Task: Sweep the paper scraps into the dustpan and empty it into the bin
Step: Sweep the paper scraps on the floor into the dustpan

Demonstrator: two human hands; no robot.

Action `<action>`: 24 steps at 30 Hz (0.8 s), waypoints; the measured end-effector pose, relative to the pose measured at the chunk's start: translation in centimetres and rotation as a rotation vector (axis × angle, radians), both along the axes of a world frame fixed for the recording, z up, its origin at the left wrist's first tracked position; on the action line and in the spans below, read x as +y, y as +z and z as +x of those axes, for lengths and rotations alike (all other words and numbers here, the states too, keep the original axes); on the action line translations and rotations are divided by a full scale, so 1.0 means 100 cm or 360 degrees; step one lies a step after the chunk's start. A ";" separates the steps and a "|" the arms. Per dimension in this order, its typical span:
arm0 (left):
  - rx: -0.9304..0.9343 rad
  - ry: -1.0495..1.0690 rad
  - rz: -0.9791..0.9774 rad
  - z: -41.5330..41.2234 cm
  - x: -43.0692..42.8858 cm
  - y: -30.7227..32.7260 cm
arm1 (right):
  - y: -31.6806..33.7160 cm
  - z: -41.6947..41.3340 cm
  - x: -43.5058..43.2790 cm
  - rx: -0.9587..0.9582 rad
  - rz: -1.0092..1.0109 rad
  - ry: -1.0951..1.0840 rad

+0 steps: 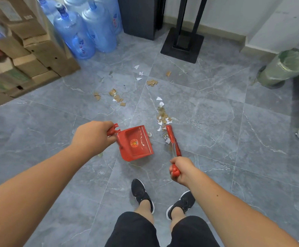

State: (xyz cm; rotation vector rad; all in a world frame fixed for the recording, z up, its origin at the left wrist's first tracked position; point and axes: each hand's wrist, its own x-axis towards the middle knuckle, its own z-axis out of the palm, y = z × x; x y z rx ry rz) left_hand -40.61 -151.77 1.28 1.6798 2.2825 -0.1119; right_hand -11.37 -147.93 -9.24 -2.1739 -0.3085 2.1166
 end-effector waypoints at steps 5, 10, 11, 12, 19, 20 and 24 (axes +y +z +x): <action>-0.0016 0.0107 -0.0001 -0.020 -0.009 0.003 | 0.013 -0.015 0.006 -0.0069 0.0090 0.0013; -0.0009 0.0158 0.0021 -0.029 -0.005 0.009 | 0.031 -0.020 0.024 -0.0140 0.0226 0.0035; -0.0011 0.0167 0.0028 -0.030 -0.003 0.010 | 0.035 -0.020 0.030 -0.0155 0.0251 0.0060; -0.0013 0.0178 0.0037 -0.030 -0.001 0.012 | 0.038 -0.019 0.038 -0.0174 0.0276 0.0090; -0.0019 0.0296 0.0094 -0.022 0.024 0.013 | 0.044 -0.009 0.112 -0.0184 0.0407 0.0224; -0.0028 0.0324 0.0101 -0.018 0.030 0.013 | 0.043 -0.006 0.127 -0.0171 0.0421 0.0234; -0.0043 0.0426 0.0095 0.003 0.063 0.011 | 0.032 0.005 0.198 -0.0139 0.0446 0.0292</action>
